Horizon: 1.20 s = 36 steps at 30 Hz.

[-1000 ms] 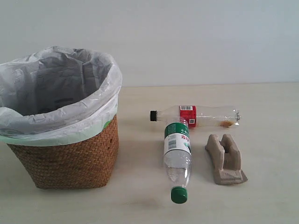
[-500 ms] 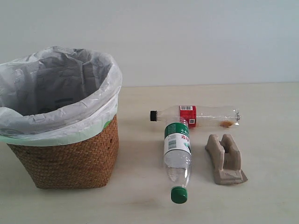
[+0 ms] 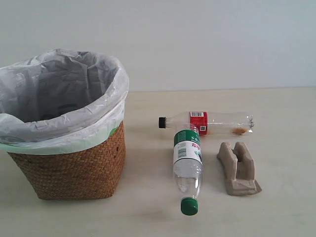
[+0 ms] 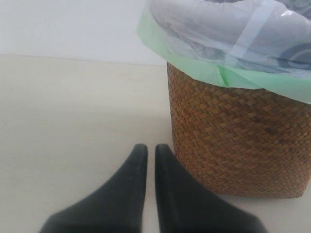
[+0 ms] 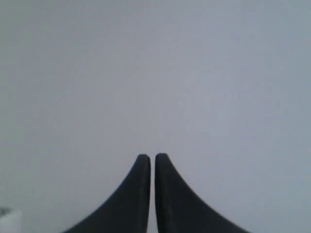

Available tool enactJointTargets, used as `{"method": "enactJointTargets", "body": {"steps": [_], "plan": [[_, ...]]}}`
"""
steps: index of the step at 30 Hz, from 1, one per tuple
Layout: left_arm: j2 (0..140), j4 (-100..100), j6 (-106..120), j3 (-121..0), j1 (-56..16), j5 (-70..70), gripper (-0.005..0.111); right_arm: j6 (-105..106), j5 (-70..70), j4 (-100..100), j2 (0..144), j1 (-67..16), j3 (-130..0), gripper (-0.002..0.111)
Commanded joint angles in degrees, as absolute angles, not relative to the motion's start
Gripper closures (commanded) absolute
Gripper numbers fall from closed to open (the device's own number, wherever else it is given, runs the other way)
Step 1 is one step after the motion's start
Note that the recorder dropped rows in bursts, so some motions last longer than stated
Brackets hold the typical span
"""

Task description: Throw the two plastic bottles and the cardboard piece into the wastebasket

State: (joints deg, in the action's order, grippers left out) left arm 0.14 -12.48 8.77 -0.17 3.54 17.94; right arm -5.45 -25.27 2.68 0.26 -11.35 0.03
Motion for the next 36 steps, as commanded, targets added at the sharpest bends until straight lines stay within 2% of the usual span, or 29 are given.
{"method": "enactJointTargets", "body": {"steps": [1, 5, 12, 23, 25, 28, 34, 35, 36], "plan": [[0.0, -12.37, 8.27, 0.0, 3.73, 17.79, 0.101, -16.92, -29.69, 2.57, 0.0, -10.84, -0.55, 0.107], [0.0, -12.37, 8.27, 0.0, 3.73, 17.79, 0.101, -17.51, -25.56, 2.57, 0.0, -10.84, -5.36, 0.107], [0.0, -12.37, 8.27, 0.0, 3.73, 17.79, 0.101, -15.09, -3.23, 5.35, 1.15, -10.84, -18.46, 0.107], [0.0, -12.37, 8.27, 0.0, 3.73, 17.79, 0.101, -3.16, 21.34, 5.02, 22.26, -10.84, -36.97, 0.107], [0.0, -12.37, 8.27, 0.0, 3.73, 17.79, 0.101, -2.92, 25.11, 4.72, 26.43, -10.84, -40.4, 0.104], [0.0, -12.37, 8.27, 0.0, 3.73, 17.79, 0.101, -2.82, 28.92, 4.36, 31.75, -10.84, -44.33, 0.085], [0.0, -12.37, 8.27, 0.0, 3.73, 17.79, 0.101, -2.63, 31.92, 3.83, 40.76, -10.84, -47.1, 0.009], [0.0, -12.37, 8.27, 0.0, 3.73, 17.79, 0.101, -2.52, 32.61, 3.83, 42.07, -10.84, -47.1, 0.004], [0.0, -12.37, 8.27, 0.0, 3.73, 17.79, 0.101, -3.12, 33.27, 3.78, 43.39, -10.84, -47.1, 0.004]]}}
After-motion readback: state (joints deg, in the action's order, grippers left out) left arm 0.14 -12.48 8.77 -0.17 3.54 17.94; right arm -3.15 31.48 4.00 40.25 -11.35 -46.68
